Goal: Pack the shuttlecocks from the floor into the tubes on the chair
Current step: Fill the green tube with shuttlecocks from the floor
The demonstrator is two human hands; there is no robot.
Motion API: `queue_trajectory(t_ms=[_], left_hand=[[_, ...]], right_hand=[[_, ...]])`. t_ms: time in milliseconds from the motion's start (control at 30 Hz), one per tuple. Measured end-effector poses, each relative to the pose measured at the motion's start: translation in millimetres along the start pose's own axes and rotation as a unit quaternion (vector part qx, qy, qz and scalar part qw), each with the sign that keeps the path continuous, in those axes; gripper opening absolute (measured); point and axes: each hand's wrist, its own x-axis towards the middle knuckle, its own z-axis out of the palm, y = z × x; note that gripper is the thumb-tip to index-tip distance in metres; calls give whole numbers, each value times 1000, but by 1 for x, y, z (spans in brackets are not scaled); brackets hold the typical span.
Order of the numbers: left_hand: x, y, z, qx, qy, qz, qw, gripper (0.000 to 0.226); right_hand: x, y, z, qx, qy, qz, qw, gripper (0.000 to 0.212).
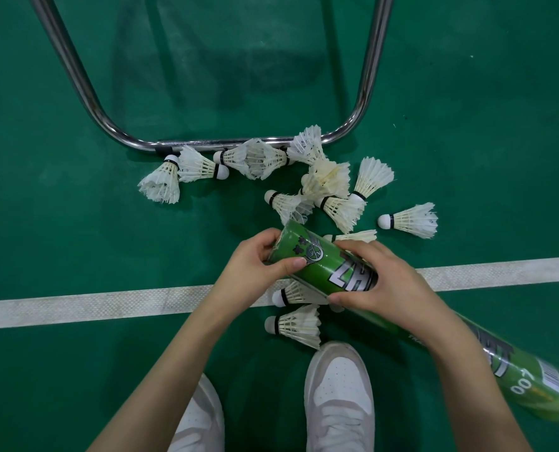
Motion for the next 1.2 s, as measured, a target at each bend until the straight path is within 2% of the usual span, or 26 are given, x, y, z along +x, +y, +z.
queue_trajectory(t_ms=[300, 500, 667, 800, 1033, 1200], left_hand=[[7, 0, -3, -19, 45, 20, 999, 23], [16, 4, 6, -46, 15, 6, 999, 42], [26, -1, 11, -42, -9, -31, 999, 65], [29, -6, 10, -43, 4, -59, 997, 64], [27, -19, -2, -47, 75, -84, 993, 62], [27, -18, -10, -88, 140, -77, 983, 45]], right_hand=[[-8, 9, -6, 7, 19, 13, 1000, 73], [-14, 17, -12, 14, 35, 17, 999, 67], [-16, 17, -13, 21, 30, 12, 999, 64], [-15, 17, -12, 27, 32, 10, 999, 64], [-14, 19, -10, 38, 36, 9, 999, 64], [-13, 20, -8, 35, 40, 13, 999, 66]])
